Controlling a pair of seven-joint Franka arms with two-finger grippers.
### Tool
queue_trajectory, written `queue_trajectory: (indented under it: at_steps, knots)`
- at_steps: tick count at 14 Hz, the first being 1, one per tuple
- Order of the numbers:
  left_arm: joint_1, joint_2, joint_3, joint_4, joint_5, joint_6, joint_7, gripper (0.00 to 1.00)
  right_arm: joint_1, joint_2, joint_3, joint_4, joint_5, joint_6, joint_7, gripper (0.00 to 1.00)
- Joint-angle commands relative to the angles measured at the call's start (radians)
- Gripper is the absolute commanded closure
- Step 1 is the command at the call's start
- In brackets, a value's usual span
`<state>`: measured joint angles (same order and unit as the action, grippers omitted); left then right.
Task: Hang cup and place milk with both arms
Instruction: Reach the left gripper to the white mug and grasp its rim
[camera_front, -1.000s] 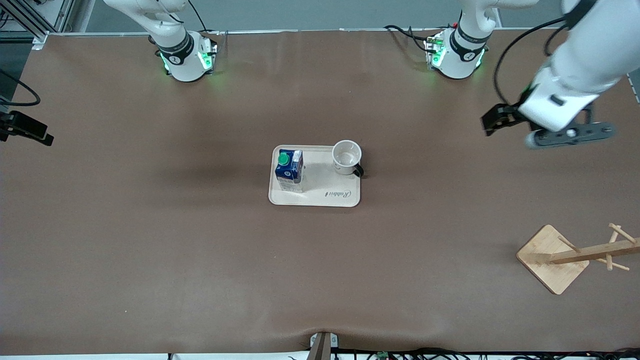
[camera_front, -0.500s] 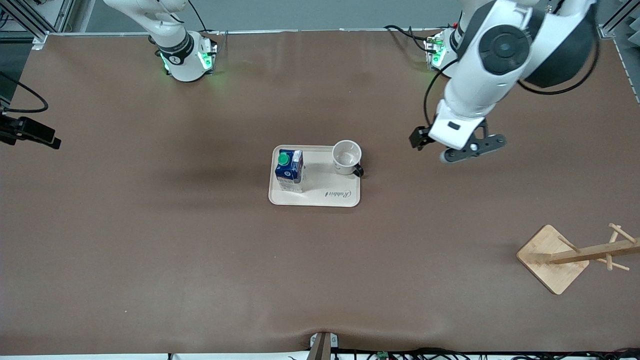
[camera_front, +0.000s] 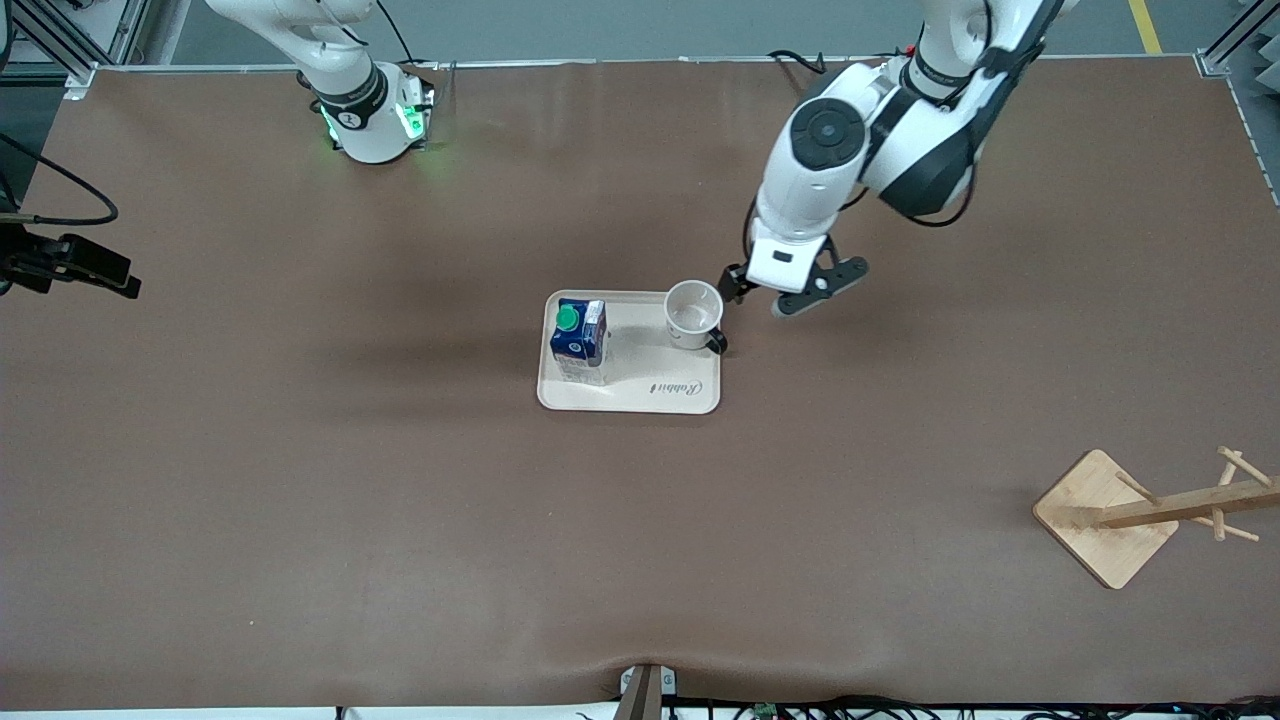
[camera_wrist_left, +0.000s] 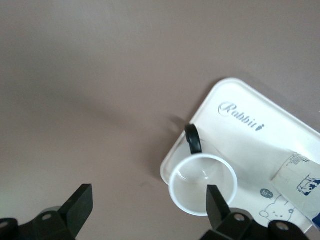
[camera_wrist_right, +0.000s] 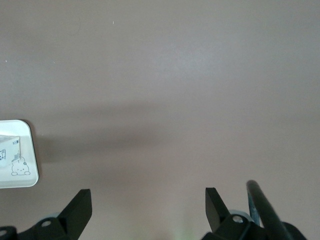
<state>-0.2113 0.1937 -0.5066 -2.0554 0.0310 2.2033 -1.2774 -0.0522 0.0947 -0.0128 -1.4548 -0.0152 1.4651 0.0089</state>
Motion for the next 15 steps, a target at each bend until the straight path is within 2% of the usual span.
queue_trajectory:
  at_steps: [1, 5, 8, 10, 12, 13, 15]
  knots:
    - [-0.058, 0.091, -0.004, -0.002, 0.026, 0.093, -0.164, 0.0, 0.003, 0.02, 0.001, 0.01, 0.0, -0.015, 0.008, 0.0]
    - [-0.105, 0.22, -0.004, 0.001, 0.202, 0.168, -0.359, 0.0, 0.018, 0.051, 0.001, 0.016, 0.0, 0.038, 0.0, 0.0]
    - [-0.108, 0.248, -0.004, 0.0, 0.234, 0.168, -0.404, 0.0, 0.014, 0.069, 0.001, 0.014, 0.001, 0.067, 0.002, 0.0]
    - [-0.111, 0.266, -0.004, 0.007, 0.236, 0.17, -0.436, 0.31, 0.011, 0.079, -0.001, 0.007, 0.0, 0.067, 0.005, 0.0]
    - [-0.112, 0.276, -0.004, 0.015, 0.236, 0.173, -0.436, 0.7, 0.006, 0.131, -0.001, 0.014, -0.002, 0.069, -0.001, 0.0]
    - [-0.115, 0.276, -0.004, 0.017, 0.237, 0.174, -0.436, 0.99, 0.008, 0.137, -0.001, 0.008, 0.004, 0.078, 0.002, 0.0]
    - [-0.12, 0.28, -0.004, 0.026, 0.237, 0.173, -0.43, 1.0, 0.031, 0.168, 0.001, 0.008, 0.02, 0.078, -0.001, 0.0]
